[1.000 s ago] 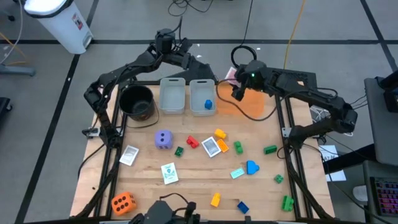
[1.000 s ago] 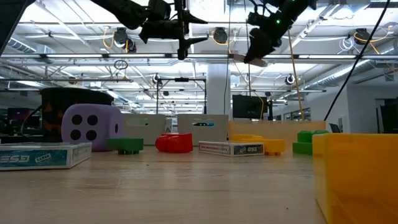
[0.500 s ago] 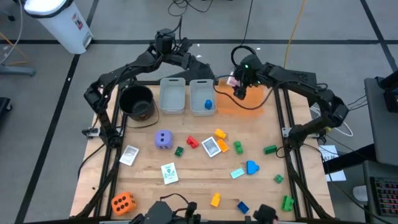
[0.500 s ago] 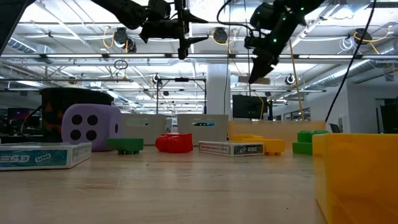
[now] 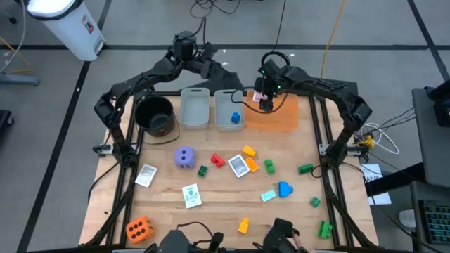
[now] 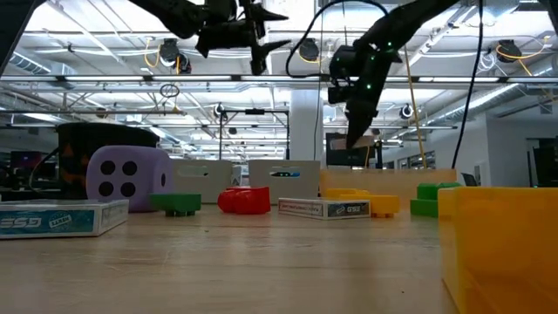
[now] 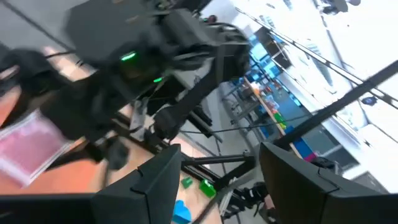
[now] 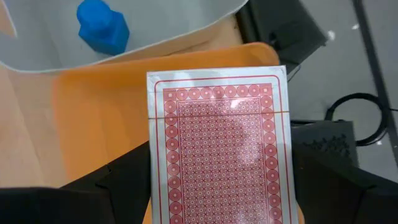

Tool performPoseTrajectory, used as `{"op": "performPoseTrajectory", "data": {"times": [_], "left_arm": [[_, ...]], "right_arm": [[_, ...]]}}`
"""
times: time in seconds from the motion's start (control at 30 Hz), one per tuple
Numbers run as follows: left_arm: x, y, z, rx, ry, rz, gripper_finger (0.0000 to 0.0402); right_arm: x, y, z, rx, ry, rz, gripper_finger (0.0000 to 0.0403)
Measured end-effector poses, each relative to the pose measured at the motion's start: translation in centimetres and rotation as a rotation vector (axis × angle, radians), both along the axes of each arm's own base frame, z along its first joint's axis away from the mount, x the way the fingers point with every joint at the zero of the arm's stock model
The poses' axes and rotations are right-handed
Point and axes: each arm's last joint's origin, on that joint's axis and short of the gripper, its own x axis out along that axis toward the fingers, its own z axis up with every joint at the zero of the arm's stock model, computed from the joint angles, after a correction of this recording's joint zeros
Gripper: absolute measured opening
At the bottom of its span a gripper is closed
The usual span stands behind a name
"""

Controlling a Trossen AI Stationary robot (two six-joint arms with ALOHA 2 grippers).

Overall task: Pick & Place Toys
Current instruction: Put the red playing card into the orange bin

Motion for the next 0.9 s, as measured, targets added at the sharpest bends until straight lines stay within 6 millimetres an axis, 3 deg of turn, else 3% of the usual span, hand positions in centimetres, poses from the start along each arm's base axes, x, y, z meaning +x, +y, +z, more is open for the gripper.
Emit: {"op": "performPoseTrajectory", "data": {"times": [0.43, 0.9], "left_arm": [[-3.0, -2.5, 5.4, 0.14, -0.15, 0.011, 0.0225], [-3.5, -2.6, 5.8, 0.165, -0.163, 0.017, 0.0225]], "right_arm": [[1.6, -2.2, -3.6, 0.011, -0.011, -0.023, 0.031], [1.7, -3.1, -5.8, 0.064, 0.006, -0.031, 0.031]]}}
